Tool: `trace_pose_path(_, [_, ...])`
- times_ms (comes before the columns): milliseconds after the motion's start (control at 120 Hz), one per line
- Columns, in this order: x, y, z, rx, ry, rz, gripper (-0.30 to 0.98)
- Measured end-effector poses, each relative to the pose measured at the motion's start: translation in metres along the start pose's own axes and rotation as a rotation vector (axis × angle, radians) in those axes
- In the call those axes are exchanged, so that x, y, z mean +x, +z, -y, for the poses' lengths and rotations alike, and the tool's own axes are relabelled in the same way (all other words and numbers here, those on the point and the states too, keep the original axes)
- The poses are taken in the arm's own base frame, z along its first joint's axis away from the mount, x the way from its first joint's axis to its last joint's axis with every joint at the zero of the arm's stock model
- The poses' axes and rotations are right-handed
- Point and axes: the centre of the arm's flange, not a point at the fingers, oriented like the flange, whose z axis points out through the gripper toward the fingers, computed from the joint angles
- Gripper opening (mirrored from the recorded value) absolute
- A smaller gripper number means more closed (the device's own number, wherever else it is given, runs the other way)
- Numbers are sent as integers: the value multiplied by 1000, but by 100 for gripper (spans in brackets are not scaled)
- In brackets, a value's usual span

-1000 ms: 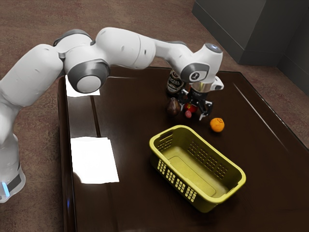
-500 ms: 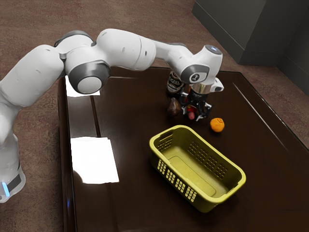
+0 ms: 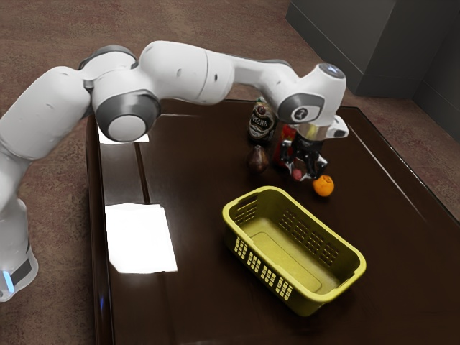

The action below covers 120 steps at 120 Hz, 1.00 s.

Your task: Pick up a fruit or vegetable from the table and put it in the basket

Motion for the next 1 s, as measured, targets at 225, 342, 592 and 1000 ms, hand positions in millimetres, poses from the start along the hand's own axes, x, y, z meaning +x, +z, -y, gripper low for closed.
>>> trace_pose_path(225, [-71,-75,-56,36,137,-61,16])
trace_pose_path(342, [-138,-90,-70,105,209,-31,16])
trace_pose_path(592, [-213,-75,-89,217,252,-19,16])
trace_pose_path(1000, [-223,-131,-87,249,420,-223,60])
